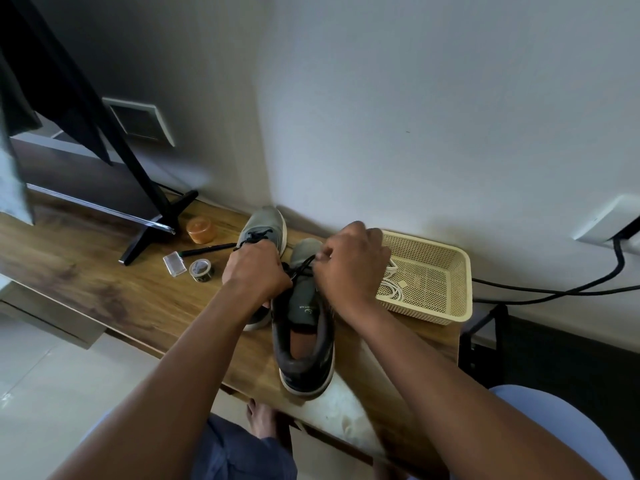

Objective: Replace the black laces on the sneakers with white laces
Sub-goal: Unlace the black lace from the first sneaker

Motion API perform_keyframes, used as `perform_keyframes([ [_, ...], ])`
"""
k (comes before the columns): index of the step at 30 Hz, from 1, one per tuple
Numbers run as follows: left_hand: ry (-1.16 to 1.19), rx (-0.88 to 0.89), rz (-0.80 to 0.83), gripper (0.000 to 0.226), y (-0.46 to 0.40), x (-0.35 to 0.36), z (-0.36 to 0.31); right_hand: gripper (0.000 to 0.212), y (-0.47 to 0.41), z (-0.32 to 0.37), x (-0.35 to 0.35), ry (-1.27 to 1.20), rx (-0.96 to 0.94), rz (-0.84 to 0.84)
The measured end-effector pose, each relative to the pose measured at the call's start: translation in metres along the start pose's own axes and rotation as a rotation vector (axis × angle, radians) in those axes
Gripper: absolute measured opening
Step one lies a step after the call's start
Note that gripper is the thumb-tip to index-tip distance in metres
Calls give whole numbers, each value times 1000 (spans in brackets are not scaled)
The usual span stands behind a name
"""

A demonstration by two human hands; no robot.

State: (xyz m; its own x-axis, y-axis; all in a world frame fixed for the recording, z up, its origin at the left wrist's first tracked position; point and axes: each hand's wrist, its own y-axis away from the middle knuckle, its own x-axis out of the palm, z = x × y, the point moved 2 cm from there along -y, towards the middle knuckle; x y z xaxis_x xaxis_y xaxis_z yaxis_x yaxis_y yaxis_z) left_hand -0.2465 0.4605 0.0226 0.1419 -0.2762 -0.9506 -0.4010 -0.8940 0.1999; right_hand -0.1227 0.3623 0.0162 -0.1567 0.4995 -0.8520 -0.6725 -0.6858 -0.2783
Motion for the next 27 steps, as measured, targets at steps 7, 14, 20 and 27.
perform_keyframes([
  [7,-3,5,5,21,-2,0,0,9,-6,-6,-8,-158,178,-122],
  [14,2,31,8,15,-1,-3,3,31,6,14,4,33,-133,78],
  [20,25,32,0,16,0,-3,2,17,18,12,21,184,-214,251],
  [27,25,35,-2,12,0,0,1,13,20,10,26,179,-246,229],
])
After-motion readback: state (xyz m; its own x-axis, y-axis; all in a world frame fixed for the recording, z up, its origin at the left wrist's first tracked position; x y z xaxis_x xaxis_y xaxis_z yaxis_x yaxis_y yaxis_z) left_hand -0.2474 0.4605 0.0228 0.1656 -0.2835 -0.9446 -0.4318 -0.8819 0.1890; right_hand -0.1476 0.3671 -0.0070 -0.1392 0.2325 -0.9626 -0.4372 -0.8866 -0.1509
